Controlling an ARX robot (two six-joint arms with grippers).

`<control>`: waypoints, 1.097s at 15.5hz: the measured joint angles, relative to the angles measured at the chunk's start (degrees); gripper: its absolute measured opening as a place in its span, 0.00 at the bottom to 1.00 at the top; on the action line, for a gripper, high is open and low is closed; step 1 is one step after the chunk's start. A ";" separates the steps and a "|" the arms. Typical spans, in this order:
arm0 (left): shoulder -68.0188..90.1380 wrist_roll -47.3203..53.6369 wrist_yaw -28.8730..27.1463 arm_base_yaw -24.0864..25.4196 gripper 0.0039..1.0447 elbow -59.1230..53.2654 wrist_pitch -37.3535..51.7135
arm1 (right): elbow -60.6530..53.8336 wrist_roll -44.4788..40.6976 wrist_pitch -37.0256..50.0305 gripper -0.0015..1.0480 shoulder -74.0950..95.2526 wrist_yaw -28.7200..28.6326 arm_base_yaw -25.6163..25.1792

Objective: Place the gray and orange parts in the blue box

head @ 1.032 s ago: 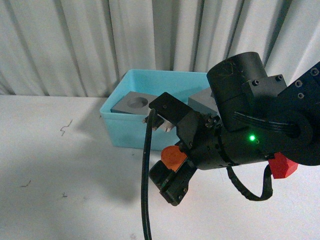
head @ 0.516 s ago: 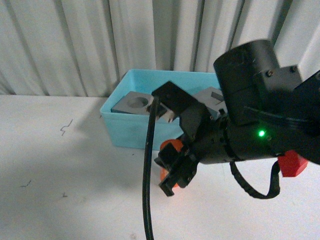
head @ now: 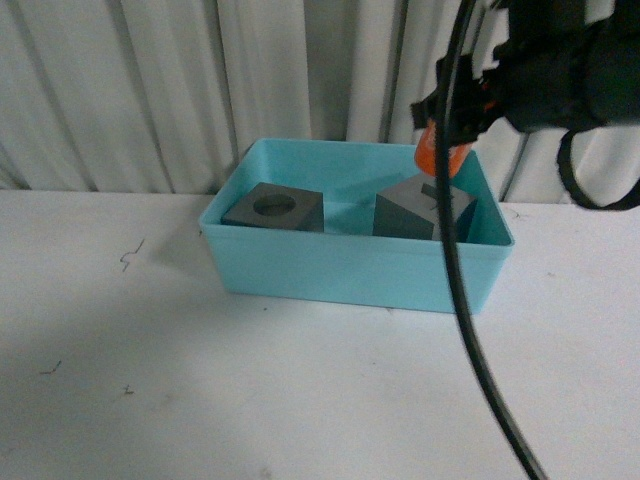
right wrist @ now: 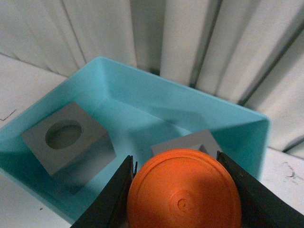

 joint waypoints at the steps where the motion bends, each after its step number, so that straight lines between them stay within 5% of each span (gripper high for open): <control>1: 0.00 0.00 -0.02 0.00 0.94 0.00 0.02 | 2.51 0.57 -0.39 0.45 3.02 0.59 1.03; 17: 0.00 0.00 -0.02 0.00 0.94 0.00 0.00 | 24.04 6.03 -10.08 0.45 25.03 7.19 7.02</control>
